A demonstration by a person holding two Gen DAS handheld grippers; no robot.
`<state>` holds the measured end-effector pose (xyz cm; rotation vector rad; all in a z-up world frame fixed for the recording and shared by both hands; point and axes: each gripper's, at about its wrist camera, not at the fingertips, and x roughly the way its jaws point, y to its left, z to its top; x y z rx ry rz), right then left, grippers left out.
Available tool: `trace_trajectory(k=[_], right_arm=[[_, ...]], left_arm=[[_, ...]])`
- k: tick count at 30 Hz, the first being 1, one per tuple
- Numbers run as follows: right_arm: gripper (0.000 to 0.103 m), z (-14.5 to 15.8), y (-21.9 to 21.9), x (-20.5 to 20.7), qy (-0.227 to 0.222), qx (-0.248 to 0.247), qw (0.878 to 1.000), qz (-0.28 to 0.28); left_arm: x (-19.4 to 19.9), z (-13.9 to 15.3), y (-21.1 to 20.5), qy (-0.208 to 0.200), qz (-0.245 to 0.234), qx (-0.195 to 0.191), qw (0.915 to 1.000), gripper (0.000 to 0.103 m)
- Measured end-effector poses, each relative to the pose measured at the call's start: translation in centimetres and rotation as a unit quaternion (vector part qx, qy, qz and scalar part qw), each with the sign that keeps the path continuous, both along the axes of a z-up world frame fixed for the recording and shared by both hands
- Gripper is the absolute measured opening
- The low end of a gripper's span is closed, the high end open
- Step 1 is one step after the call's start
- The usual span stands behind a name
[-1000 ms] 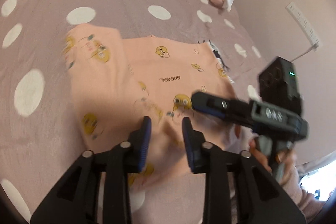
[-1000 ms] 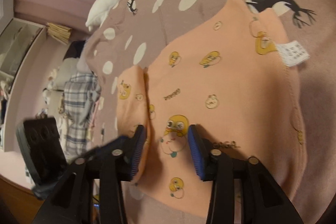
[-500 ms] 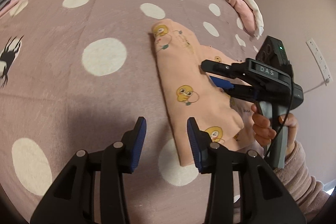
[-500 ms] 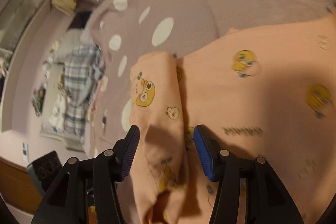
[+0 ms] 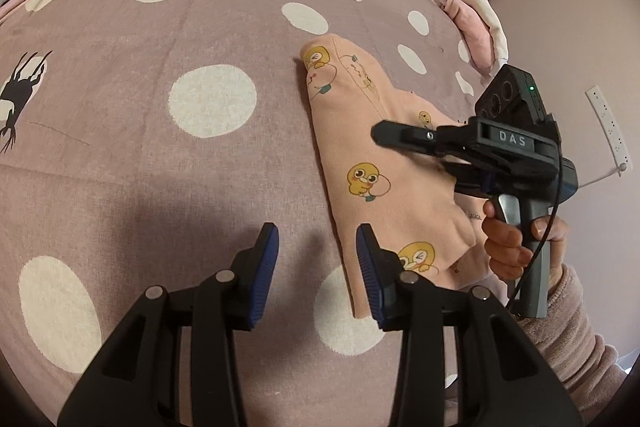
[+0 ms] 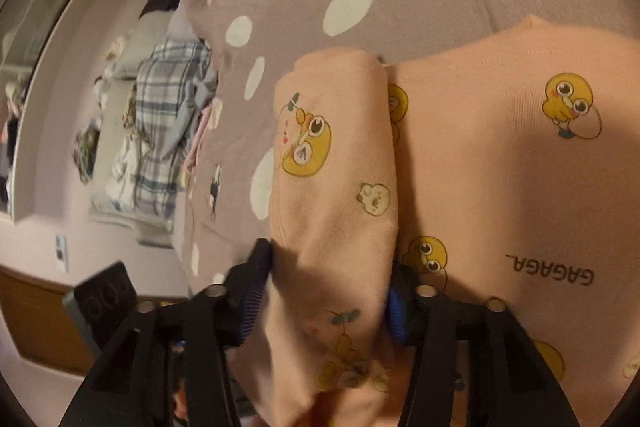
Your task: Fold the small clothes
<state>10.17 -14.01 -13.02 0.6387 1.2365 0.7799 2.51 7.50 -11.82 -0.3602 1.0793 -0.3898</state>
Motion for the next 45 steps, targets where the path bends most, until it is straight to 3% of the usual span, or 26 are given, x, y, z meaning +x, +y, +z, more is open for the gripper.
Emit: trace_trajectory(k=[2,6,13,16,21,25,28,32,37,41,45], right_arm=[[0.020,0.5,-0.3,-0.5,-0.016,0.015,1.000,-0.007],[0.011,2.7,-0.9,-1.6,-0.061,0.011,0.998,-0.025],[0.010,7.8,-5.1,-4.9,-0.150,0.012,0.985,-0.085],[0.010,9.0,-8.5,-6.8,-0.181,-0.013,0.975,-0.126],[0.010,7.2,-12.6,-8.7,-0.168,-0.058,0.968,-0.177],[0.010,2.6,-14.5,-8.2,-0.108,-0.102,0.968,-0.201],[0.011,0.5,-15.6,-7.6,-0.076,-0.046,0.971,-0.221],[0.014,0.6,-16.2,-6.7,-0.071,-0.002,0.971,-0.229],[0.020,1.1,-16.0,-4.6,-0.075,0.016,0.970,-0.232],[0.011,2.8,-15.0,-3.7,-0.108,-0.057,0.968,-0.221],[0.011,4.2,-15.3,-3.9,-0.137,-0.064,0.963,-0.224]], left_arm=[[-0.1,0.0,-0.1,0.002,0.000,0.004,1.0000,0.040],[0.1,0.1,-0.2,0.004,0.002,0.003,1.0000,0.040],[0.3,1.0,-2.0,-0.005,-0.023,0.010,0.9997,0.040],[0.6,1.2,-3.6,-0.010,-0.044,0.015,0.9989,0.040],[1.0,1.2,-6.9,-0.015,-0.084,0.027,0.9960,0.048],[1.2,0.8,-9.8,-0.014,-0.114,0.037,0.9928,0.048],[1.1,0.5,-11.8,-0.014,-0.130,0.047,0.9902,0.048],[1.1,0.5,-13.8,-0.025,-0.144,0.057,0.9876,0.048],[1.0,0.2,-15.4,-0.037,-0.153,0.083,0.9840,0.048],[1.4,0.2,-15.9,-0.047,-0.154,0.101,0.9817,0.048],[1.6,0.0,-16.2,-0.053,-0.156,0.113,0.9798,0.048]])
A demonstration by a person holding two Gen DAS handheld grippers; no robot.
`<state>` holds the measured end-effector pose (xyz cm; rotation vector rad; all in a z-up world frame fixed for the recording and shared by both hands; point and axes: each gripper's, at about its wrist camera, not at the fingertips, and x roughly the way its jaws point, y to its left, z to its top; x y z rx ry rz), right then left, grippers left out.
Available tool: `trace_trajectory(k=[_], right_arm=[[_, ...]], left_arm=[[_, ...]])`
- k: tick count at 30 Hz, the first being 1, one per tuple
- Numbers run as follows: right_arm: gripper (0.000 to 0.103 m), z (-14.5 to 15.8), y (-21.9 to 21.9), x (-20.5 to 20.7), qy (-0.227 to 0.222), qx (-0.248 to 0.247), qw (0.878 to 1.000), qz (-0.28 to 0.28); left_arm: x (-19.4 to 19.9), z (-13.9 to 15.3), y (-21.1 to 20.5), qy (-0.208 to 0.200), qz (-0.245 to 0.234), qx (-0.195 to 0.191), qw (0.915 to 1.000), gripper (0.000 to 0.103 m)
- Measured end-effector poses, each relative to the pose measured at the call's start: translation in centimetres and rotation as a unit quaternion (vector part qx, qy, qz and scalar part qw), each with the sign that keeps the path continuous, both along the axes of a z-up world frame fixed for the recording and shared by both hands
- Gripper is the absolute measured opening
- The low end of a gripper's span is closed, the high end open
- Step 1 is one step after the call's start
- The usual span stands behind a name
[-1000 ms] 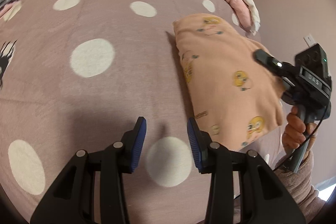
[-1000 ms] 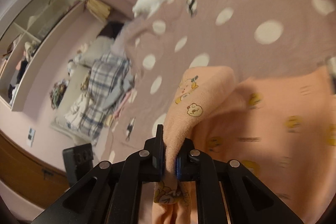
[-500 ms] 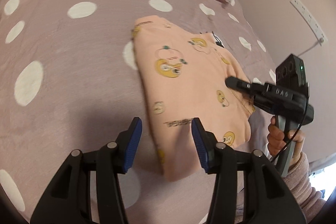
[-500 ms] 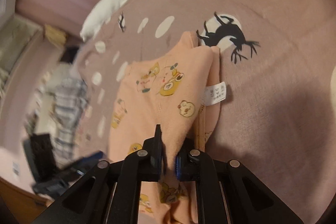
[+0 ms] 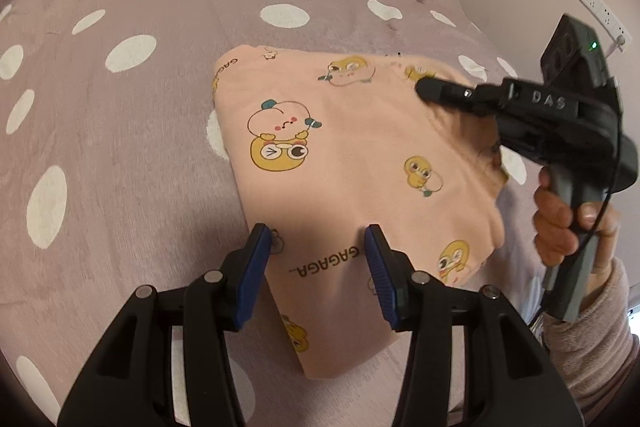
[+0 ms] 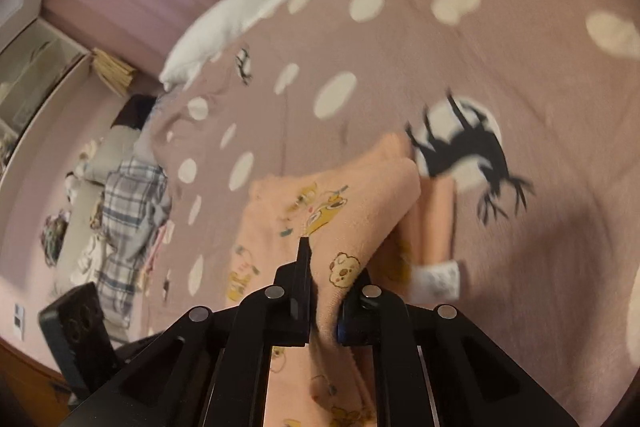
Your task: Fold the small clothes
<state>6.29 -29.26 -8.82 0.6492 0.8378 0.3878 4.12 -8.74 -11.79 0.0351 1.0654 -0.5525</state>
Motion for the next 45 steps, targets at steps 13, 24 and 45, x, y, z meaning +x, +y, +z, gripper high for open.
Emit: trace_trajectory(k=[13,24,45], right_arm=[[0.022,2.1,0.2,-2.2,-0.018,-0.199,0.978,-0.058],[0.022,1.2,5.9,-6.6,-0.066,-0.228,0.969,0.071],[0.021,2.2,3.9,-4.3,-0.051,-0.199,0.978,0.040]], left_arm=[[0.7,0.8,-0.2,-0.027,0.001,0.010,0.9996,0.048],[4.3,0.2,-2.5,-0.051,0.013,0.042,0.9978,0.044],[-0.7,0.4,-1.5,-0.064,-0.017,0.066,0.9956,0.040]])
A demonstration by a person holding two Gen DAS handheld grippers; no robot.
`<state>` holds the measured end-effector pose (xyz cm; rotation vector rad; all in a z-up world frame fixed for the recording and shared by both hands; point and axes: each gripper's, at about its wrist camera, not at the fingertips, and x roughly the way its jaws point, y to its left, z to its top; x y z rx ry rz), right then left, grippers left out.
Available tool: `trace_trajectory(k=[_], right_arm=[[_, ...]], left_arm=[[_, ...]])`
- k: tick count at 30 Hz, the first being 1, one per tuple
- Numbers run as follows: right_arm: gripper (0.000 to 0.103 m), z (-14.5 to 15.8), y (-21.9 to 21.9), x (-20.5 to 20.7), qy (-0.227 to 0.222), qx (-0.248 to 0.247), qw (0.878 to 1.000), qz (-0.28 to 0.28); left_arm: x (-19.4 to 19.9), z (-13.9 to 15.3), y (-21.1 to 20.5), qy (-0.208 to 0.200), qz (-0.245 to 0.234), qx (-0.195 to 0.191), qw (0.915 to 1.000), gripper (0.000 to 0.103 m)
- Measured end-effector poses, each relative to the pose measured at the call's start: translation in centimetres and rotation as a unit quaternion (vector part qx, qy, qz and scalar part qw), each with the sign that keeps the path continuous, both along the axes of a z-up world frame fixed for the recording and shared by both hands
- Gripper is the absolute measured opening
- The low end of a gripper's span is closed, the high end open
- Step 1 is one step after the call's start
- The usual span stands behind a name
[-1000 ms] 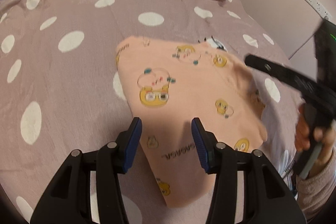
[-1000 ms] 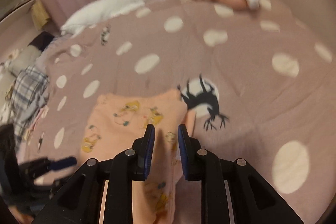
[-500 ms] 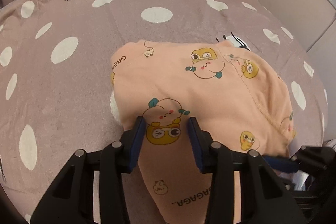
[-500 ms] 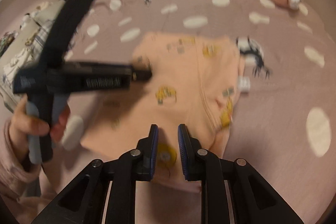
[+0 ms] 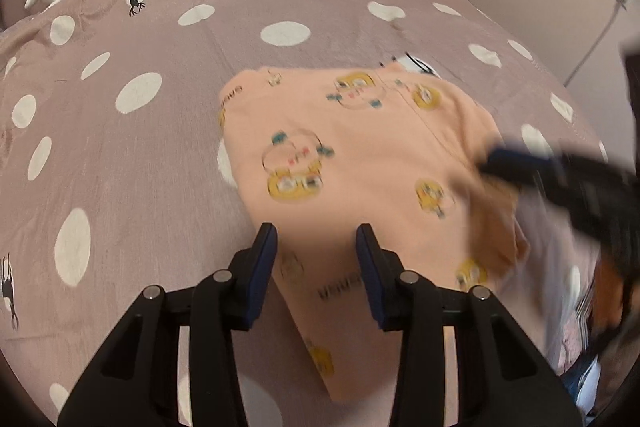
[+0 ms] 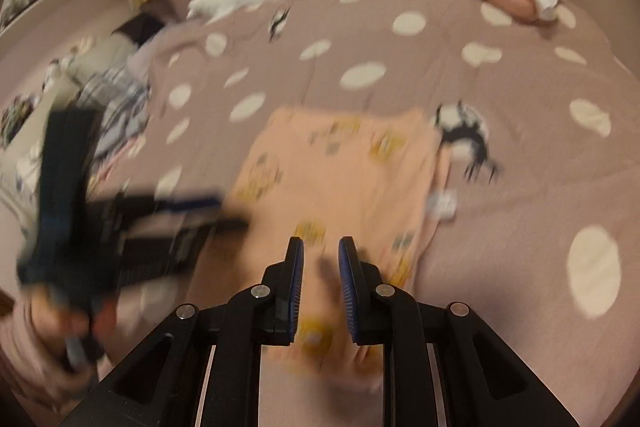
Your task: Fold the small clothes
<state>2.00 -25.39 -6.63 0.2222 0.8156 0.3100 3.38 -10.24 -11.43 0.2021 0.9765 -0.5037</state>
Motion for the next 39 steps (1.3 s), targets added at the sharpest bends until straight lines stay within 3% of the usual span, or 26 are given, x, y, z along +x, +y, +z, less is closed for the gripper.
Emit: trace_trajectory(k=[4,10,17,23,27,32,35,39], right_arm=[[0.021,0.1,0.1,2.7,0.006,-0.004,1.000,-0.019],[0.021,-3.7,0.0,4.9,0.086,-0.007,0.995,-0.050],[0.021,-2.4,-0.5,2.8,0.059,0.004,0.997,-0.053],[0.021,-0.9,-0.1,-0.6,0.019,0.014,1.000,-0.015],[0.021,-1.8,1.0,-2.3,0.023,-0.014,1.000,0.002],[0.021,-5.0,2.4,-3.1,0.065,-0.055,0.996,0.012],[0.021,-4.6,3.1,-3.8,0.054,-0.080,0.995,0.019],[0.021,-3.6,2.9,-4.1,0.049,-0.070,0.996,0.024]], left_arm=[[-1.9,-0.8,0.3,0.005,-0.014,0.003,0.9999,0.040],[-2.4,-2.8,0.7,0.027,-0.010,0.011,0.9995,0.042],[-2.6,-2.7,0.9,0.030,-0.004,0.006,0.9995,0.043],[-2.8,-2.8,1.0,0.030,-0.001,0.007,0.9995,0.043],[-2.8,-2.7,1.0,0.029,0.000,0.008,0.9995,0.043],[-3.0,-2.5,1.1,0.031,0.005,0.007,0.9995,0.043],[-3.1,-2.0,1.2,0.023,0.005,0.006,0.9997,0.042],[-2.9,-0.6,1.0,-0.007,0.007,0.006,0.9999,0.042]])
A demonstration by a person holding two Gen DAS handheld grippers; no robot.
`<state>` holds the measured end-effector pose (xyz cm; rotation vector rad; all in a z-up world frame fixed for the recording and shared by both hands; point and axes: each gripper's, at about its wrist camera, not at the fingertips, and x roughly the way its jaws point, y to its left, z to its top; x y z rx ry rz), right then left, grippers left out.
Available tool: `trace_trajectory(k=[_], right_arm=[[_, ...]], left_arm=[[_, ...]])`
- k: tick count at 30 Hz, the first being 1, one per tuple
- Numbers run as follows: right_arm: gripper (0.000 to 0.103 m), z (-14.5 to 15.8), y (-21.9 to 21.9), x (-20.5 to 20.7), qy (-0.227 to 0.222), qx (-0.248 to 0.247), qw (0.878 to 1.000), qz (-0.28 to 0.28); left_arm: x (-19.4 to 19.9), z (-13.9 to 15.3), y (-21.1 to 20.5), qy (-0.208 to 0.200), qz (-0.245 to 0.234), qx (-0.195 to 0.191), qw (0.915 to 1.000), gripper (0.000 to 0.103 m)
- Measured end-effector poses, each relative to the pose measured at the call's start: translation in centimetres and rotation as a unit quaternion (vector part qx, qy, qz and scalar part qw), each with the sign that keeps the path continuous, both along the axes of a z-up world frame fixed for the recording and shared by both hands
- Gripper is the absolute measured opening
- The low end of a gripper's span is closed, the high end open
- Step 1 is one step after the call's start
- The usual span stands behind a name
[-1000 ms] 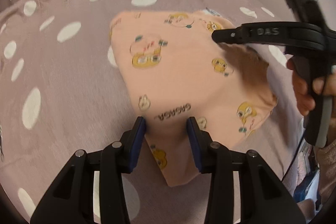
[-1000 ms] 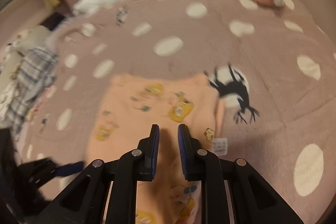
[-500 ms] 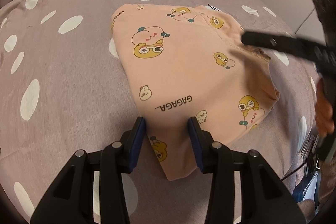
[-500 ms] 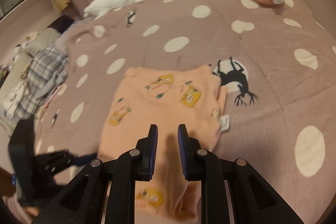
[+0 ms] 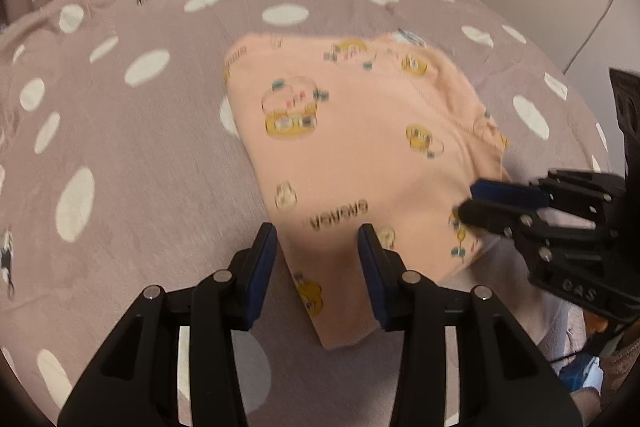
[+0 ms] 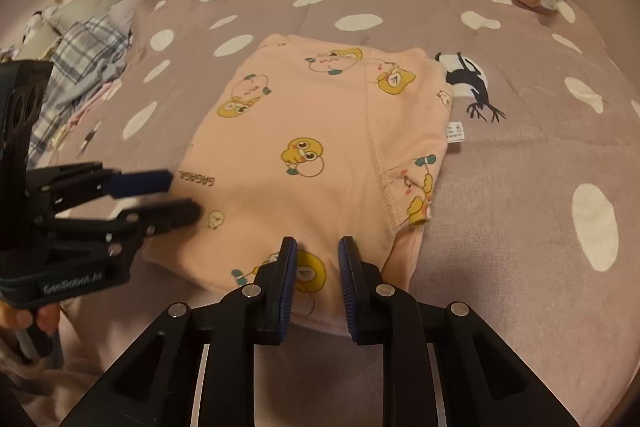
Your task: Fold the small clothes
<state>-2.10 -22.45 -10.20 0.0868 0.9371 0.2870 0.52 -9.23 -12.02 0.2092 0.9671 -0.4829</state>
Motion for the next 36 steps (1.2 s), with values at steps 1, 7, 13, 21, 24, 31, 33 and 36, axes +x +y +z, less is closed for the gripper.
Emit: trace_trajectory(k=[1,7,13,21,24,31,33,36], right_arm=[[0.021,0.4,-0.2,-0.2,-0.007,0.006,1.000,-0.001],[0.021,1.6,-1.2,-0.4,-0.037,0.024,0.999,-0.024],[0.021,0.7,-1.5,0.1,-0.022,0.027,0.999,-0.034],[0.021,-0.1,-2.3,0.1,0.004,0.058,0.998,-0.034],[0.027,0.4,-4.0,0.1,0.004,0.111,0.993,-0.048],[0.056,-0.5,-8.9,0.9,0.033,0.225,0.968,-0.108],[0.056,-1.2,-9.5,1.2,0.047,0.234,0.964,-0.118],[0.056,-2.2,-10.2,2.0,0.070,0.264,0.953,-0.131]], left_arm=[[0.2,0.3,-0.1,-0.004,0.000,-0.002,1.0000,0.042],[2.6,1.6,-1.3,-0.026,0.009,-0.005,0.9996,0.042],[5.3,1.4,-2.2,-0.028,0.018,0.004,0.9994,0.042],[5.8,0.0,-2.3,-0.008,0.013,0.017,0.9997,0.042],[5.6,0.8,-0.9,0.005,0.021,-0.013,0.9997,0.059],[5.6,0.3,5.0,0.099,0.071,-0.132,0.9837,0.074],[5.7,-0.4,5.9,0.136,0.072,-0.168,0.9737,0.074],[5.6,-1.5,6.4,0.179,0.067,-0.209,0.9590,0.074]])
